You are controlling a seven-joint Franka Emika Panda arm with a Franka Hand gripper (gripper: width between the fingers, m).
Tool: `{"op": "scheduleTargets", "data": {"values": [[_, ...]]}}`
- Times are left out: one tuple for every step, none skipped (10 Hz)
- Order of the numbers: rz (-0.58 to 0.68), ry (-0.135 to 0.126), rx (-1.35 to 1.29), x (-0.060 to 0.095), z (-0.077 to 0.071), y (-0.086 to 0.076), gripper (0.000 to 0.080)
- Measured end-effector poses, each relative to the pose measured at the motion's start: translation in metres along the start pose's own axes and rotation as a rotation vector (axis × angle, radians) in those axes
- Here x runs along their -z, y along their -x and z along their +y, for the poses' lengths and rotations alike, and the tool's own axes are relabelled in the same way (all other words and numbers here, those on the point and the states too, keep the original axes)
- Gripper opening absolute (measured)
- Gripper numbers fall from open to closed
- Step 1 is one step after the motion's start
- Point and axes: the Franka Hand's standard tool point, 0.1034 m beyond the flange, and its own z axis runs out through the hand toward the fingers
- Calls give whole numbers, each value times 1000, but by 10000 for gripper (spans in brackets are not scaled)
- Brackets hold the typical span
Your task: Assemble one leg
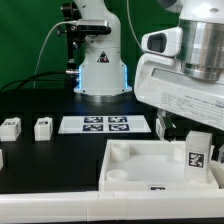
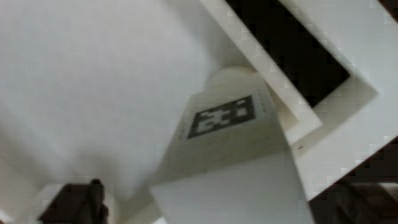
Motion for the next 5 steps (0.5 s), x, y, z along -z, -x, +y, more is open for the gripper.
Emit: {"op": "scheduleTargets", "data": {"values": [[0, 0, 0, 0, 0, 0, 649], [0, 0, 0, 0, 0, 0, 649], [0, 0, 0, 0, 0, 0, 649], [0, 0, 0, 0, 0, 0, 649], [0, 0, 0, 0, 0, 0, 649]]}}
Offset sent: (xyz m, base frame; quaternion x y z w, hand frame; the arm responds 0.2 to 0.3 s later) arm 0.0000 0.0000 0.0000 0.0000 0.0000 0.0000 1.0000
